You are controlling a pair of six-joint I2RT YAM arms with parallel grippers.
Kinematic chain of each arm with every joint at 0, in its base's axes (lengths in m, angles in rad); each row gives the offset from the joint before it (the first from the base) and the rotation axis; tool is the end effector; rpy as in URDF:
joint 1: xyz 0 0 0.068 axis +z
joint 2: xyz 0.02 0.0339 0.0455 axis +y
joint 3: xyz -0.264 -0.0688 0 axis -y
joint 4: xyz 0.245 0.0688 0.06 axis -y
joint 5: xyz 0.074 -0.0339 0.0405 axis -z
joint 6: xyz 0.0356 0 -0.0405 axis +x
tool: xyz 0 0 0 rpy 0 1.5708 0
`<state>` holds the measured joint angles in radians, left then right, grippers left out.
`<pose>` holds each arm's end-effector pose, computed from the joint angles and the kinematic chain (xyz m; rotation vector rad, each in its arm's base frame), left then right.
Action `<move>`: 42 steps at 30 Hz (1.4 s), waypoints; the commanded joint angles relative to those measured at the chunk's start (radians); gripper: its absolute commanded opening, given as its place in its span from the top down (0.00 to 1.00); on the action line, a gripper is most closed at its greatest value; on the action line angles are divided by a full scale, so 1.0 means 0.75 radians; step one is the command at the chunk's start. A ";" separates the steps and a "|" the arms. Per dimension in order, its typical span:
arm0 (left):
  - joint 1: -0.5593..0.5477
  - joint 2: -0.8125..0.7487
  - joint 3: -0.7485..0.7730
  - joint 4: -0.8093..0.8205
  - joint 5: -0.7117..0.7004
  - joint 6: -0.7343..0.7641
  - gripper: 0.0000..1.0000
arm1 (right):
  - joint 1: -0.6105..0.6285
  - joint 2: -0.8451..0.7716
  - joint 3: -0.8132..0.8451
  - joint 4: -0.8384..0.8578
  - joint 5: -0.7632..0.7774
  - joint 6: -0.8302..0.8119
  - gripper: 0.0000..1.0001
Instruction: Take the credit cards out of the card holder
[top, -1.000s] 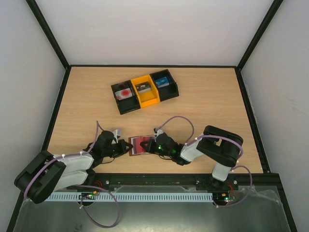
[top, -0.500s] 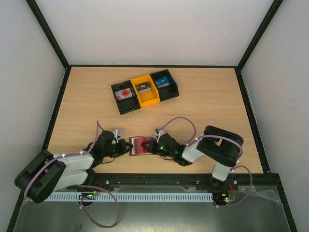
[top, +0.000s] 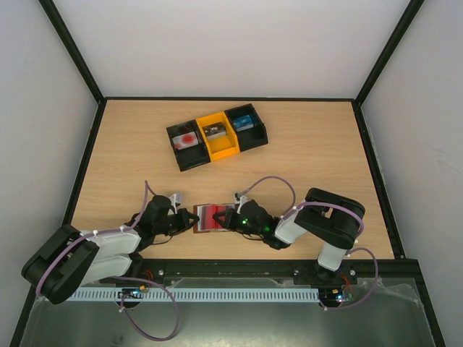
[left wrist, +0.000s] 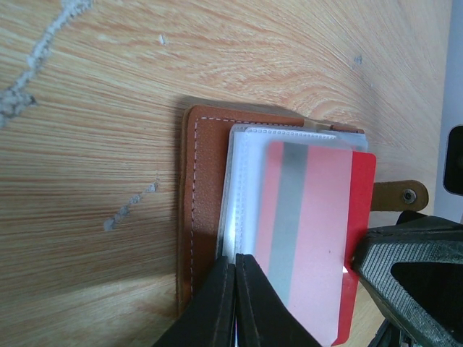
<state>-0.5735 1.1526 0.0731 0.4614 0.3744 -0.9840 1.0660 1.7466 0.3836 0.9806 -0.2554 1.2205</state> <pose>0.1345 -0.1024 0.1050 -0.2633 2.4323 -1.2107 0.1256 0.2460 0.1056 -0.0222 2.3910 1.5915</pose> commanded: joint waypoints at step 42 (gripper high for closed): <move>-0.008 -0.239 0.221 -0.484 -0.025 0.055 0.52 | -0.006 -0.382 -0.106 -0.382 0.217 -0.267 0.98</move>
<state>-0.5777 0.9867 0.2031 0.1802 0.3546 -0.9714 1.0649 1.4860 0.3267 0.7219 -0.1211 1.0348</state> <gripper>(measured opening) 0.486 0.021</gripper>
